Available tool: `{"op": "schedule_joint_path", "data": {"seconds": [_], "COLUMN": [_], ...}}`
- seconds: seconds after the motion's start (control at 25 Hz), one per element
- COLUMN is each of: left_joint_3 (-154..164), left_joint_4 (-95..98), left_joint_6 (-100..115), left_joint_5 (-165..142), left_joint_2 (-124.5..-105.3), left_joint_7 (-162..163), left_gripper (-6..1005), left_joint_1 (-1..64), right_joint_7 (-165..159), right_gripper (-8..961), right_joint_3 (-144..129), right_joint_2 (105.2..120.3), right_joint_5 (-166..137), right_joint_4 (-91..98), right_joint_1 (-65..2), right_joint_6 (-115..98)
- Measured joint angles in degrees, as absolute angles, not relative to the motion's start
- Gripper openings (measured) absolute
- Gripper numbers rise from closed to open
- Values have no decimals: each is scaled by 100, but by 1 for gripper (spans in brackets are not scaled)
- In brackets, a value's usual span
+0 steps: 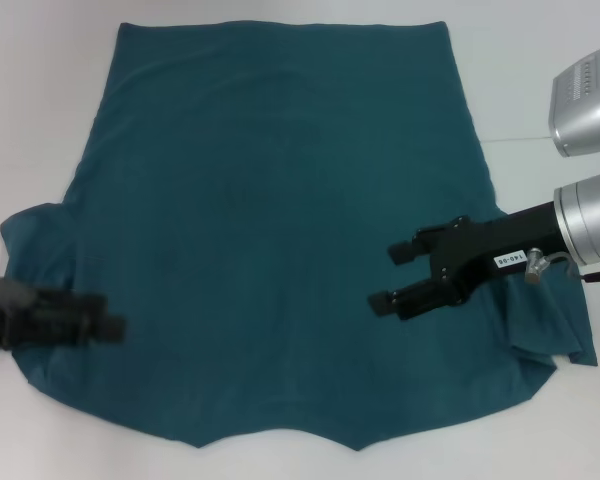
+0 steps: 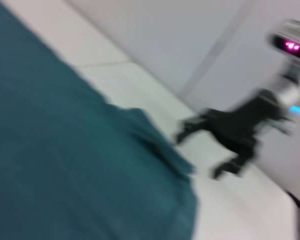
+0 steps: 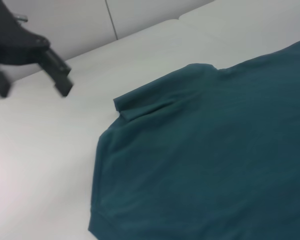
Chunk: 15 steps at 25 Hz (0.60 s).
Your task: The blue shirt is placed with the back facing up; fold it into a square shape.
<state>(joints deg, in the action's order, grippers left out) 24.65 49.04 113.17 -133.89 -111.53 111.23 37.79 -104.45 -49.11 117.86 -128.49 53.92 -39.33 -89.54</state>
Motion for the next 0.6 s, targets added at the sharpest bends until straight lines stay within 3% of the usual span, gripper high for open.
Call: {"op": "schedule_joint_path", "data": {"seconds": [0.6], "left_joint_3": [2332], "left_joint_4": [5331], "left_joint_6": [9099], "left_joint_5": [-14615], "left_joint_2": [-11209], "left_joint_7": [12558], "left_gripper": [827], "left_joint_1": [3524], "right_joint_7": [-10496], "right_gripper": [925], "right_joint_3": [-4953], "right_joint_2": [11797], "right_joint_5": [-12849], "right_joint_4": [5399], "right_joint_1": [-4010], "right_joint_6": [-8714]}}
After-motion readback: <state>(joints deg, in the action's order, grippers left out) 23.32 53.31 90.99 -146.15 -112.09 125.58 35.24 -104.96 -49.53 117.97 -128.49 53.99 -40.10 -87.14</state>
